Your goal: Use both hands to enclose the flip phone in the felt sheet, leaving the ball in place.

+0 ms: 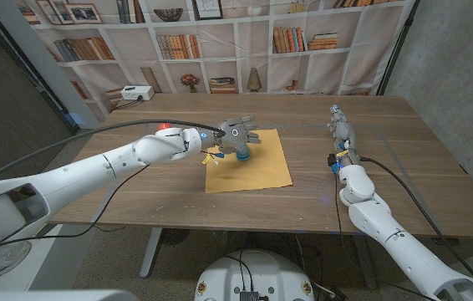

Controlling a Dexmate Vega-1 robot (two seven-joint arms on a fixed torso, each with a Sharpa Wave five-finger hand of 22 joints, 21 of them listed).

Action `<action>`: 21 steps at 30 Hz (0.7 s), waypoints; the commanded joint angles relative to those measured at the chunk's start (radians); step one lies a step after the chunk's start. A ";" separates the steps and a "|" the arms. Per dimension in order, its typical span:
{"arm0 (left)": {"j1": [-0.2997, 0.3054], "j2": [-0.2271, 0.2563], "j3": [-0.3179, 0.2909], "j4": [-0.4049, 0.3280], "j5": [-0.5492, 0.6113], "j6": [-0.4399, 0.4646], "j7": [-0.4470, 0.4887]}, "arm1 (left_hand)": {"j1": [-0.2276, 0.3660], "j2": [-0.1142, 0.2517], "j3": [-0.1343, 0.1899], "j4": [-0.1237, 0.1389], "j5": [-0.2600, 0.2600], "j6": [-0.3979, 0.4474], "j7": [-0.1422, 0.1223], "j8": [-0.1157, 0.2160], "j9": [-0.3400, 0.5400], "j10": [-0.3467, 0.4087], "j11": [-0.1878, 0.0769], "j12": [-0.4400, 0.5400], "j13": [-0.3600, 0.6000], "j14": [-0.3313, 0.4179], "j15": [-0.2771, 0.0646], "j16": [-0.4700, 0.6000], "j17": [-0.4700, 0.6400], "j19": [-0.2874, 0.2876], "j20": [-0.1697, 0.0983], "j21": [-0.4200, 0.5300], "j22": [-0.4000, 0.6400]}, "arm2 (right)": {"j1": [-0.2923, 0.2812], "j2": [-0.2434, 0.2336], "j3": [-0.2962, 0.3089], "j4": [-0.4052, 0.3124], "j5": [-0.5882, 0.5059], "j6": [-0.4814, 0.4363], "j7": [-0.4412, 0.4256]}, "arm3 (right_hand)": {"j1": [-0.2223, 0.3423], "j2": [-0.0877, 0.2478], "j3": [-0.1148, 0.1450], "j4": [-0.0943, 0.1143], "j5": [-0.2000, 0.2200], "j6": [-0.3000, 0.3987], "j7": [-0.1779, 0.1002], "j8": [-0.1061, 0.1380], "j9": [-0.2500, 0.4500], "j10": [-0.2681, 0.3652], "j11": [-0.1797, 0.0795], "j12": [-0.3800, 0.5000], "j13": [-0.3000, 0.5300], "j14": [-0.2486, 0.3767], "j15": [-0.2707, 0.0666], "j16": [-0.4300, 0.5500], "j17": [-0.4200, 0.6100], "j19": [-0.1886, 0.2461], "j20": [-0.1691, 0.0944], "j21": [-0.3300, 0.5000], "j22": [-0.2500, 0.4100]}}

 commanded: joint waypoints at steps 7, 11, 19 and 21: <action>0.207 0.083 -0.235 -0.262 -0.367 0.047 -0.282 | -0.070 0.012 -0.011 0.018 0.008 0.163 -0.004 0.039 0.009 0.105 -0.005 0.054 0.006 0.047 -0.113 0.020 0.003 0.000 0.008 0.001 0.002 | -0.037 -0.015 0.000 -0.053 -0.004 -0.008 0.008 | 0.001 0.000 -0.004 -0.003 0.006 0.004 0.001 -0.003 0.004 0.013 0.003 -0.002 0.003 0.005 0.005 0.000 0.003 0.006 0.004 -0.002 0.004; 0.236 0.094 -0.274 -0.331 -0.430 0.072 -0.440 | -0.097 0.013 -0.014 0.024 0.007 0.229 -0.004 0.057 0.010 0.151 -0.003 0.075 0.011 0.066 -0.120 0.026 0.006 -0.006 0.015 -0.002 0.003 | -0.040 -0.017 -0.005 -0.063 -0.010 -0.009 0.010 | 0.002 0.001 -0.004 -0.003 0.006 0.005 0.001 -0.002 0.004 0.012 0.001 -0.003 0.003 0.005 0.004 0.000 0.003 0.005 0.005 -0.002 0.004; 0.304 0.140 -0.341 -0.470 -0.457 0.124 -0.640 | -0.091 -0.010 -0.014 0.000 0.006 0.314 -0.008 0.081 0.011 0.177 -0.009 0.084 0.017 0.051 -0.108 0.018 0.003 -0.027 0.030 -0.012 0.003 | -0.054 -0.011 -0.010 -0.074 -0.013 -0.002 0.011 | 0.000 0.003 -0.004 -0.002 0.006 0.005 0.000 -0.002 0.004 0.012 0.001 -0.002 0.003 0.005 0.003 0.000 0.003 0.006 0.004 -0.002 0.004; 0.323 0.149 -0.357 -0.492 -0.466 0.129 -0.666 | -0.089 -0.016 -0.015 -0.003 0.006 0.313 -0.008 0.080 0.011 0.178 -0.009 0.084 0.018 0.052 -0.108 0.018 0.003 -0.029 0.031 -0.013 0.003 | -0.054 -0.007 -0.013 -0.072 -0.013 0.002 0.014 | 0.000 0.003 -0.004 -0.002 0.005 0.006 0.000 -0.002 0.004 0.013 0.001 -0.002 0.003 0.005 0.003 -0.001 0.003 0.006 0.004 -0.002 0.004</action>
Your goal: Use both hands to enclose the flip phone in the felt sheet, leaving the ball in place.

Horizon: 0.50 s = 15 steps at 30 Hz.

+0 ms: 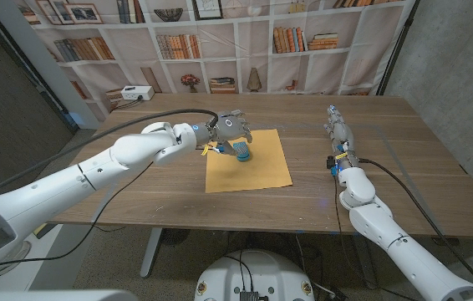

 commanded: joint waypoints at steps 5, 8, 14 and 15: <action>0.145 0.078 -0.133 -0.232 -0.088 0.058 -0.354 | 0.006 -0.028 -0.003 -0.015 0.001 0.008 0.000 0.004 0.001 0.016 0.000 0.005 0.007 -0.004 -0.102 -0.004 0.002 -0.007 0.007 -0.004 0.003 | -0.018 0.012 -0.017 -0.015 -0.011 0.016 0.008 | 0.000 0.004 -0.004 -0.002 0.005 0.006 -0.001 -0.002 0.004 0.009 -0.002 -0.003 0.003 0.005 0.002 -0.001 0.003 0.006 0.003 -0.002 0.004; 0.166 0.085 -0.144 -0.250 -0.077 0.055 -0.376 | 0.005 -0.039 -0.007 -0.018 0.003 0.009 0.000 0.003 0.001 0.016 0.000 0.005 0.008 -0.007 -0.101 -0.005 0.002 -0.009 0.009 -0.005 0.002 | -0.020 0.016 -0.019 -0.018 -0.014 0.021 0.007 | 0.000 0.004 -0.004 -0.002 0.005 0.006 -0.001 -0.002 0.004 0.009 -0.002 -0.003 0.003 0.004 0.002 -0.001 0.003 0.006 0.002 -0.002 0.004; 0.202 0.095 -0.161 -0.265 -0.072 0.054 -0.409 | 0.003 -0.052 -0.014 -0.021 0.006 0.011 0.000 0.003 0.001 0.016 -0.001 0.005 0.009 -0.011 -0.100 -0.006 0.002 -0.011 0.011 -0.007 0.002 | -0.024 0.021 -0.024 -0.023 -0.021 0.020 0.001 | -0.001 0.005 -0.004 -0.002 0.005 0.006 -0.001 -0.002 0.004 0.009 -0.003 -0.003 0.003 0.004 0.001 -0.001 0.003 0.006 0.001 -0.002 0.004; 0.207 0.096 -0.162 -0.267 -0.067 0.055 -0.416 | 0.002 -0.055 -0.015 -0.021 0.007 0.012 0.000 0.003 0.002 0.015 -0.001 0.005 0.009 -0.013 -0.098 -0.007 0.002 -0.012 0.011 -0.007 0.002 | -0.025 0.021 -0.025 -0.023 -0.023 0.021 0.002 | -0.001 0.005 -0.004 -0.002 0.005 0.007 -0.001 -0.002 0.004 0.009 -0.004 -0.003 0.003 0.004 0.002 -0.001 0.003 0.006 0.001 -0.002 0.004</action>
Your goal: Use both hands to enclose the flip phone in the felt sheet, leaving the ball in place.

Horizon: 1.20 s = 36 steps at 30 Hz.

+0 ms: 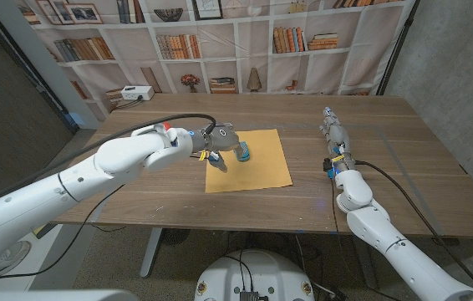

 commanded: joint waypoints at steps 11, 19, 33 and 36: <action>0.118 0.030 -0.050 -0.073 0.092 0.017 -0.161 | -0.017 -0.047 -0.024 -0.004 0.017 0.022 0.002 0.004 0.003 0.011 -0.004 0.008 0.011 -0.013 -0.093 -0.005 0.005 -0.015 0.012 -0.008 0.003 | -0.003 0.025 -0.018 0.007 -0.017 0.011 -0.011 | -0.001 0.007 -0.004 -0.002 0.005 0.006 -0.002 -0.003 0.004 0.010 -0.003 -0.003 0.003 0.005 0.001 -0.001 0.003 0.007 0.001 -0.002 0.004; 0.134 0.029 -0.032 -0.066 0.208 -0.003 -0.157 | -0.032 -0.063 -0.039 0.000 0.023 0.009 0.002 -0.003 0.005 0.017 -0.008 0.013 0.017 -0.017 -0.092 -0.005 0.007 -0.018 0.015 -0.010 0.003 | 0.004 0.030 -0.021 0.019 -0.016 0.009 -0.011 | -0.001 0.009 -0.004 -0.002 0.005 0.007 -0.002 -0.002 0.004 0.009 -0.003 -0.003 0.003 0.006 0.001 -0.001 0.003 0.005 -0.001 -0.003 0.004; 0.217 0.069 -0.026 -0.048 0.444 -0.015 0.050 | -0.034 -0.073 -0.052 0.001 0.043 -0.040 0.003 -0.025 0.009 -0.008 -0.009 0.013 0.033 -0.020 -0.099 -0.007 0.010 -0.014 0.013 -0.011 0.004 | 0.001 0.031 -0.016 0.029 -0.008 0.009 -0.015 | -0.002 0.009 -0.005 -0.003 0.005 0.007 0.000 -0.002 0.004 0.011 -0.004 -0.003 0.003 0.005 0.002 -0.002 0.003 0.005 0.000 -0.003 0.004; 0.229 0.068 -0.028 -0.039 0.461 -0.009 0.062 | -0.032 -0.074 -0.053 0.000 0.047 -0.030 0.009 -0.020 0.010 -0.007 -0.009 0.016 0.036 -0.019 -0.100 -0.006 0.011 -0.011 0.011 -0.010 0.004 | 0.005 0.032 -0.017 0.036 -0.006 0.009 -0.011 | -0.002 0.009 -0.005 -0.003 0.005 0.007 0.000 -0.002 0.004 0.011 -0.004 -0.003 0.003 0.005 0.001 -0.001 0.003 0.004 0.000 -0.003 0.004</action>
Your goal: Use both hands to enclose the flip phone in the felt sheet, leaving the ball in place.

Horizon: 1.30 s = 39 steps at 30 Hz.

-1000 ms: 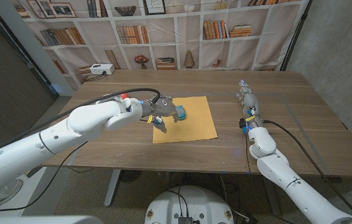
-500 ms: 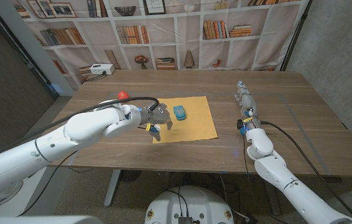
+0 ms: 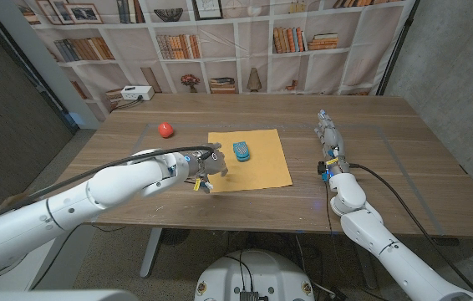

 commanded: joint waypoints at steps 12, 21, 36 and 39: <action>0.078 0.016 0.018 0.100 0.204 0.024 0.239 | 0.035 0.017 0.005 -0.004 0.054 0.087 0.012 0.037 0.011 0.077 0.000 0.052 0.029 0.071 -0.141 0.022 0.009 0.041 -0.016 0.015 0.005 | 0.022 0.009 -0.006 0.034 0.004 -0.004 0.002 | 0.002 0.005 -0.001 0.001 0.005 0.008 0.000 -0.002 0.004 0.006 0.001 -0.004 0.003 0.005 0.003 -0.002 0.001 0.004 0.000 -0.003 0.004; 0.072 0.018 0.035 0.181 0.181 0.031 0.436 | 0.100 0.075 0.050 -0.017 0.068 0.268 0.005 0.116 0.007 0.237 0.000 0.112 0.048 0.191 -0.176 0.031 0.011 0.100 -0.047 0.037 0.008 | 0.025 0.006 -0.006 0.030 0.002 -0.018 -0.007 | 0.003 0.005 -0.001 -0.001 0.005 0.008 0.000 -0.003 0.004 0.006 0.002 -0.004 0.003 0.005 0.003 -0.003 0.001 0.004 0.001 -0.003 0.004; 0.003 -0.023 0.063 0.196 0.077 -0.013 0.299 | 0.040 0.069 0.058 0.000 0.016 0.044 -0.004 -0.028 -0.005 0.149 0.008 -0.045 -0.007 0.147 -0.174 0.017 0.007 0.078 -0.040 0.033 0.009 | 0.028 0.004 -0.004 0.030 0.000 -0.019 -0.013 | 0.003 0.005 -0.002 -0.002 0.005 0.008 0.000 -0.003 0.004 0.007 0.002 -0.004 0.003 0.006 0.004 -0.003 0.001 0.005 0.001 -0.003 0.004; -0.007 -0.032 0.073 0.209 0.066 -0.019 0.268 | 0.053 0.074 0.071 -0.011 0.015 0.041 -0.001 -0.046 -0.007 0.155 0.007 -0.058 -0.017 0.174 -0.176 0.018 0.003 0.090 -0.048 0.037 0.008 | 0.031 0.005 -0.005 0.033 0.005 -0.021 -0.010 | 0.003 0.005 -0.002 -0.002 0.005 0.008 0.000 -0.003 0.004 0.006 0.002 -0.004 0.003 0.006 0.004 -0.003 0.001 0.005 0.002 -0.003 0.004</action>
